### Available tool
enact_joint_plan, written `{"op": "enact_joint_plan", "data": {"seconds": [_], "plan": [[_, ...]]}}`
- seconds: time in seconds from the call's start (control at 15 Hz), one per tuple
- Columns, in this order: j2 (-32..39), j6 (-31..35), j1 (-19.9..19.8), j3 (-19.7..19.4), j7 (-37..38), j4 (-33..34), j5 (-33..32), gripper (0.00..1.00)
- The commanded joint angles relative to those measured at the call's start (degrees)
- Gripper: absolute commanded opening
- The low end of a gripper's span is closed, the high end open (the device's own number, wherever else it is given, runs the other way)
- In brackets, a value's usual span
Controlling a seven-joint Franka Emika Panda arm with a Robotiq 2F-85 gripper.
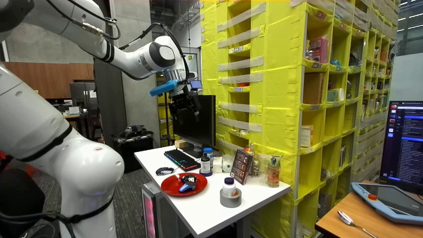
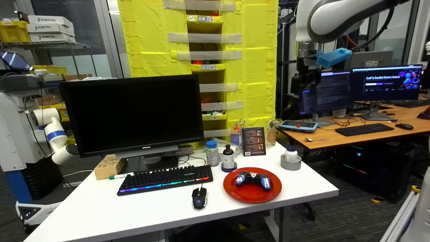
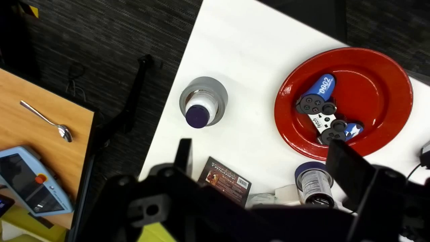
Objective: Put the white container on the red plate.
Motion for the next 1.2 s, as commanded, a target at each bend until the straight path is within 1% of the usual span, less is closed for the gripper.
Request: {"op": "enact_joint_plan", "data": {"seconds": [0.0,0.2,0.47,0.73,0.93,1.13], "plan": [[0.53,0.06,0.96,-0.02,0.59,-0.38,-0.71,1.0],[1.91,0.4,0.8,-0.06,1.2,-0.4,-0.75,1.0],[6.15,0.54,0.69,-0.37,3.2,2.5,0.8,1.0],[11.39,2.08,0.13,-0.63,5.01,5.8,0.39,1.0],[15.23,2.83,-0.93,-2.09,5.71,8.68,0.31,1.0],[17.13,2.46,-2.36,-4.67,5.67,10.86,0.77,1.0]]}}
